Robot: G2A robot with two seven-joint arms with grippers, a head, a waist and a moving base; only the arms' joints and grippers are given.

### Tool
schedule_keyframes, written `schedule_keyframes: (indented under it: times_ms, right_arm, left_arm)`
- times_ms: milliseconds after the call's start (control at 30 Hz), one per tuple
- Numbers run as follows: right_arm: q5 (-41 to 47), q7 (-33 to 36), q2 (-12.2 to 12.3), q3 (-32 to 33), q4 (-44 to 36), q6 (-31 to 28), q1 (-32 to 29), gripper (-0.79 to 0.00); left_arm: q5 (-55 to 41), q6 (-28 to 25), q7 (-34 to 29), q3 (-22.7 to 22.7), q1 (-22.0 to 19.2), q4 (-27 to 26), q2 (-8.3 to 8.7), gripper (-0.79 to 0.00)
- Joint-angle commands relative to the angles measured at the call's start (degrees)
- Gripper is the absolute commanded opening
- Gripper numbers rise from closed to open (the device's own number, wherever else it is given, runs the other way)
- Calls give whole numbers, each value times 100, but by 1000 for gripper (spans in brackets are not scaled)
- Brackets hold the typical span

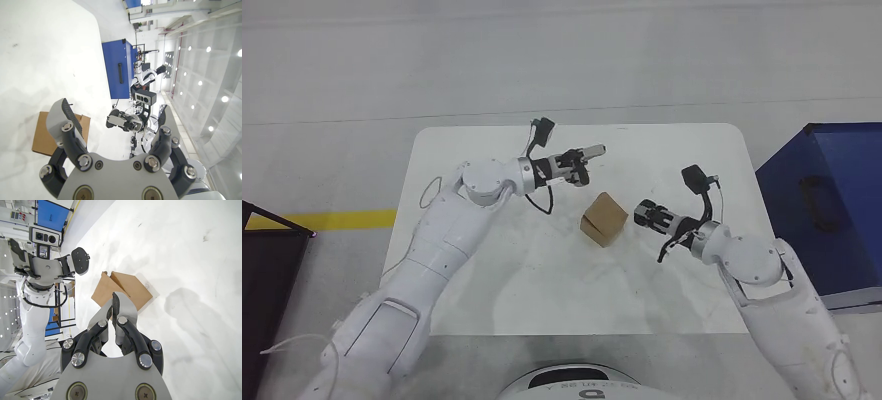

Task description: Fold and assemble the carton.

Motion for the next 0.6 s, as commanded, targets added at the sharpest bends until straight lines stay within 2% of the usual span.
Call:
schedule_keyframes:
  times_ms: [0,167,333,367,400,433,567]
  right_arm:
    - [-26,39,-18,-170,80,4,177,-785]
    - [-144,156,-72,-628,368,45,657,-785]
    - [8,91,-99,-665,532,295,755,-785]
    - [15,69,-88,-584,524,375,682,-665]
    - [34,57,-76,-494,477,428,586,-474]
    - [74,42,-63,-384,412,466,469,-434]
    - [129,-78,-8,76,45,627,-117,-416]
  left_arm:
    - [12,19,-6,-328,205,-164,111,0]
    - [-26,151,-32,-991,865,-770,336,0]
    - [-249,244,-122,-1127,1345,-1315,398,0]
    - [-247,245,-136,-1067,1365,-1362,391,0]
    - [-239,253,-172,-976,1360,-1384,378,0]
    - [-202,255,-217,-865,1326,-1381,361,0]
    - [-144,202,-250,-422,1031,-1150,256,0]
